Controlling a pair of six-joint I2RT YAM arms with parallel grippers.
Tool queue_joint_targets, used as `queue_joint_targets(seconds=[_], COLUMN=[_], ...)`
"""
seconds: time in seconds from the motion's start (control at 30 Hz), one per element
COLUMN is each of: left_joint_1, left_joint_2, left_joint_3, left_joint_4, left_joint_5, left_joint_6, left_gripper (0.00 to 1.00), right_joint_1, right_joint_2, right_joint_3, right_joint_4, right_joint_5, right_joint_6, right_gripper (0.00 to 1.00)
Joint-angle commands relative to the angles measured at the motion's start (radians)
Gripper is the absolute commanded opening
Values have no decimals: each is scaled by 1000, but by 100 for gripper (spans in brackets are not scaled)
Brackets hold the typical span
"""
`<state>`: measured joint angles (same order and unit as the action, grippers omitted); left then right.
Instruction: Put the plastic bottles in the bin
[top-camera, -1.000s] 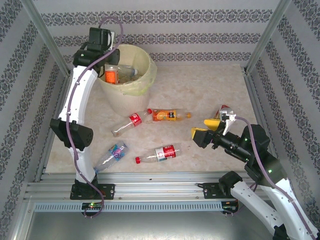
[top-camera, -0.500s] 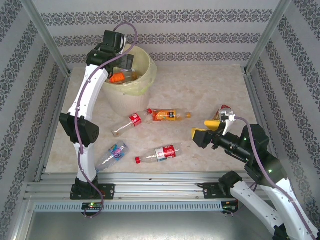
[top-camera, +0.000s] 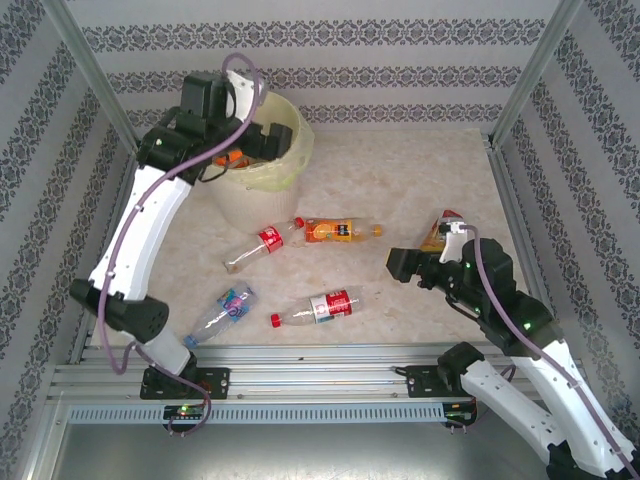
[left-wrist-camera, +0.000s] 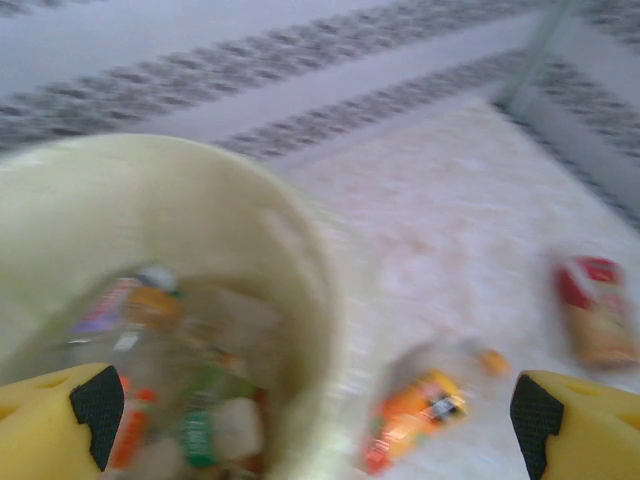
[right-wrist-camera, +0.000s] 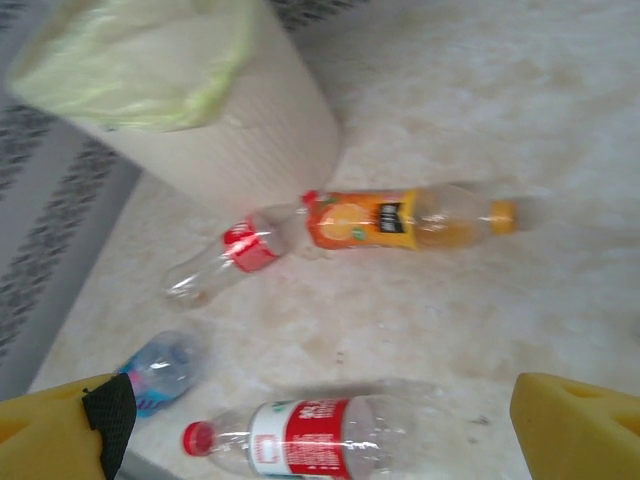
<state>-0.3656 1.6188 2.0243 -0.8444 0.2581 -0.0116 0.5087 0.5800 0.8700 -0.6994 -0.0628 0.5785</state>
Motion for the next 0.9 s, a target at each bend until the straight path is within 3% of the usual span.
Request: queue_joint_targets(seconds=[0.0, 0.17, 0.33, 0.53, 0.87], left_joint_1=[-34, -87, -151, -254, -336], left_joint_2=[-63, -140, -150, -126, -88], left_joint_3=[-165, -392, -549, -668, -648], left_joint_4=[173, 377, 516, 594, 480], left_joint_5=[286, 439, 480, 434, 343], left_joint_6=[-70, -163, -223, -253, -191], left_gripper=[100, 100, 100, 100, 100], right_joint_1=[-5, -99, -253, -365, -395], right_joint_2=[40, 130, 236, 374, 554], right_joint_3=[1, -28, -60, -113, -148], right_joint_4=[-95, -77, -49, 32, 150], right_joint_5=[163, 110, 52, -4, -20], right_joint_6=[73, 92, 93, 99, 116], right_gripper=[96, 95, 92, 85, 73])
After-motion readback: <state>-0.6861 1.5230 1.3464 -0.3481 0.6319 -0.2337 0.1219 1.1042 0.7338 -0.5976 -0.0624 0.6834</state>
